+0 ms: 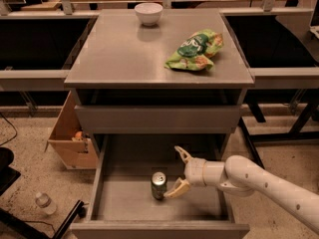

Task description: Pick green can from middle drawer and place on counter

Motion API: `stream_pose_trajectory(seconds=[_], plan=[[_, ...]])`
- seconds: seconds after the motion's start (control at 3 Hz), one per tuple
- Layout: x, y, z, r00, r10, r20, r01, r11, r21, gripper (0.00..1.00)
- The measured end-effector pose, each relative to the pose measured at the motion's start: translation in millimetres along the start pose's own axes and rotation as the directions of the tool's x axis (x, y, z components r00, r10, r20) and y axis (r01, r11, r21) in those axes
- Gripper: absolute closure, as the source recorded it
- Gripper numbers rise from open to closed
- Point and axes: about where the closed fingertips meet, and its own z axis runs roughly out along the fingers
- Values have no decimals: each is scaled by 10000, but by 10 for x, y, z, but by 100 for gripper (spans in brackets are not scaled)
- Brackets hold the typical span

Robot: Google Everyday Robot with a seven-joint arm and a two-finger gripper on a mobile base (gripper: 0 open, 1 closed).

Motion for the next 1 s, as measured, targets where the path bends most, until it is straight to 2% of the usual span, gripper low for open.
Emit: stream_pose_trajectory(seconds=[0.33,0.67,1.0], plan=[[275,69,205,9996,247,-167,-252,9992,-322,0],[441,147,369,9980,633,19,-631,9970,-455,0],[494,244,544,9944,993,367,-970,9934,-620,0]])
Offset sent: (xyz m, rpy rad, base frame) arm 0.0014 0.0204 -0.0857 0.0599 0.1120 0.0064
